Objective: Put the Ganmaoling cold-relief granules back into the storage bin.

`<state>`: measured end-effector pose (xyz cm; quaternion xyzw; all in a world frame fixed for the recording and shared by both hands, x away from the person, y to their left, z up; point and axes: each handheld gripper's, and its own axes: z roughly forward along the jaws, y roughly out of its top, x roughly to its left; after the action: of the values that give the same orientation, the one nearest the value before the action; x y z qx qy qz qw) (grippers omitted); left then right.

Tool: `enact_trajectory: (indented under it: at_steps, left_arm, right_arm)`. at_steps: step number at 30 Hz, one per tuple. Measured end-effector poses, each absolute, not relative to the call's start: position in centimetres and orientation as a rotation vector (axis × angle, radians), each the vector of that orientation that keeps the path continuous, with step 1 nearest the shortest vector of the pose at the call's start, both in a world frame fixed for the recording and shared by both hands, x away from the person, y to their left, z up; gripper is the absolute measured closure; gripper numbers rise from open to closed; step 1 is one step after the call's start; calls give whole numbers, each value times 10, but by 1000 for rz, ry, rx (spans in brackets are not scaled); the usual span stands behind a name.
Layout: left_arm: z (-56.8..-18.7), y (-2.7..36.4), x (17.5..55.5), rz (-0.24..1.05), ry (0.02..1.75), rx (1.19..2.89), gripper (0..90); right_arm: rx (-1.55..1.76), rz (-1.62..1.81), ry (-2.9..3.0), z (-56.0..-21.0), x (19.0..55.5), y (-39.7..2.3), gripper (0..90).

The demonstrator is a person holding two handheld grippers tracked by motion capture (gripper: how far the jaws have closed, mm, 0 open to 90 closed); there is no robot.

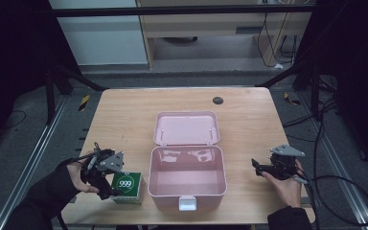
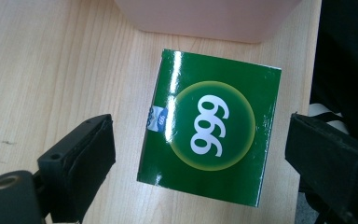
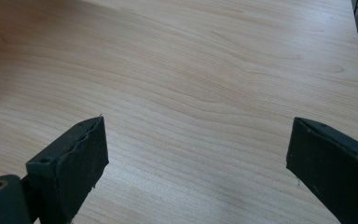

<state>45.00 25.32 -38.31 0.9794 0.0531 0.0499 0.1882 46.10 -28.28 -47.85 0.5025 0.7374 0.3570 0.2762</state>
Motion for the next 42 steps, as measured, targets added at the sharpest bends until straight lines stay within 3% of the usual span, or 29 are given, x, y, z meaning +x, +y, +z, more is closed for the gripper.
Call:
enact_trajectory:
  at_steps: [42]
  left_arm:
    - [-425,240,458,45,91,2863,58]
  right_arm:
    - [1337,877,2048,-486,464,-277,27]
